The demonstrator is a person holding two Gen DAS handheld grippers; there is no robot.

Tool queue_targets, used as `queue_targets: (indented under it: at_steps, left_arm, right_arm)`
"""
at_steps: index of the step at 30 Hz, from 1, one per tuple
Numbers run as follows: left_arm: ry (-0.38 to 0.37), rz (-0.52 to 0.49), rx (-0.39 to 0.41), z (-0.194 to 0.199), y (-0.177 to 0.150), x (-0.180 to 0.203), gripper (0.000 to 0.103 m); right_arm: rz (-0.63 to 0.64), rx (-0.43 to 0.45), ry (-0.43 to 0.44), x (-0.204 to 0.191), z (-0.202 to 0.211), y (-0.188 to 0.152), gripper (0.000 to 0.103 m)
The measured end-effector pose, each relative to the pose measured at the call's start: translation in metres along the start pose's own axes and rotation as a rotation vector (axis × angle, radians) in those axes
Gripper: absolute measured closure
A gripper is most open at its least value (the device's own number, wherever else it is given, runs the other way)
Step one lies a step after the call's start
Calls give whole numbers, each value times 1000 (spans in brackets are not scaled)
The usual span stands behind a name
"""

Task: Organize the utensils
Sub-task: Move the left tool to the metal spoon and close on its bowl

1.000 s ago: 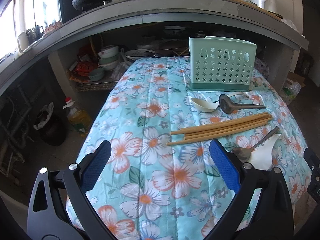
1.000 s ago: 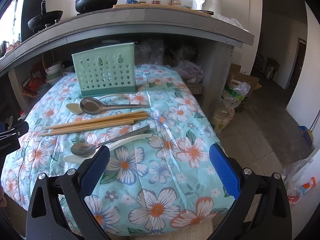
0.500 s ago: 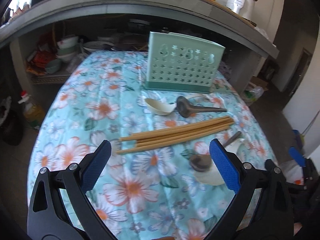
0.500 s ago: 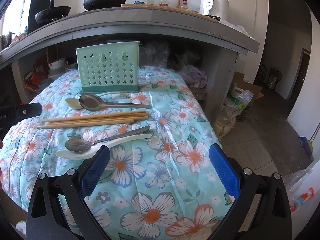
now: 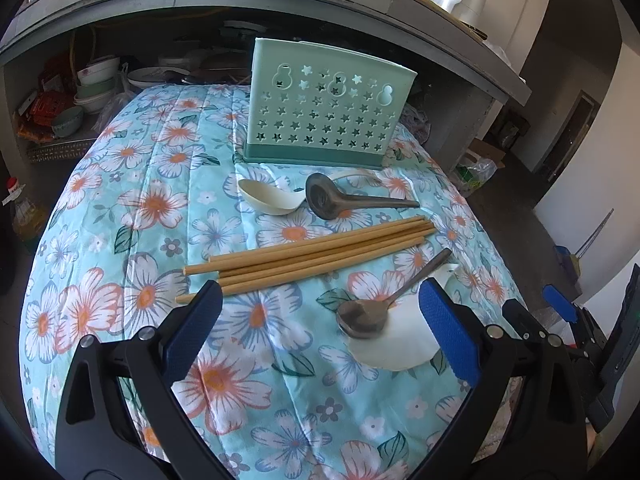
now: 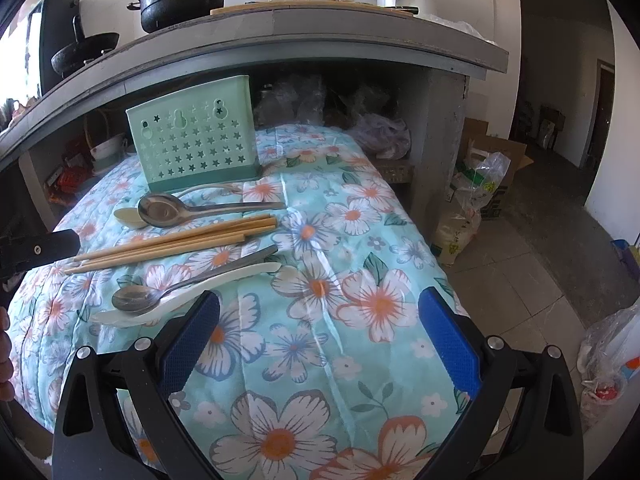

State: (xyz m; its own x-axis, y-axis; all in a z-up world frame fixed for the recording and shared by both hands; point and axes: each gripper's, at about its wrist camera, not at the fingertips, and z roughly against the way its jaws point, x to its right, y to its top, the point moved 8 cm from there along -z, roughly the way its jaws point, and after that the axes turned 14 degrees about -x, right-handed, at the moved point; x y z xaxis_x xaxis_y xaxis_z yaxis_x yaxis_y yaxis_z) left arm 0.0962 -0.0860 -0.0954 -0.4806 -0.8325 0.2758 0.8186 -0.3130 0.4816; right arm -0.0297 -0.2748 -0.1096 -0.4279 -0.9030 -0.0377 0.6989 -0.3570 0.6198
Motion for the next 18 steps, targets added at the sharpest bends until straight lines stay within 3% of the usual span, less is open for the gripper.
queue_targets:
  at_steps: [18]
  left_arm:
    - [0, -105, -3, 3, -7, 27, 10]
  right_arm:
    - [-15, -5, 31, 2, 5, -2, 6]
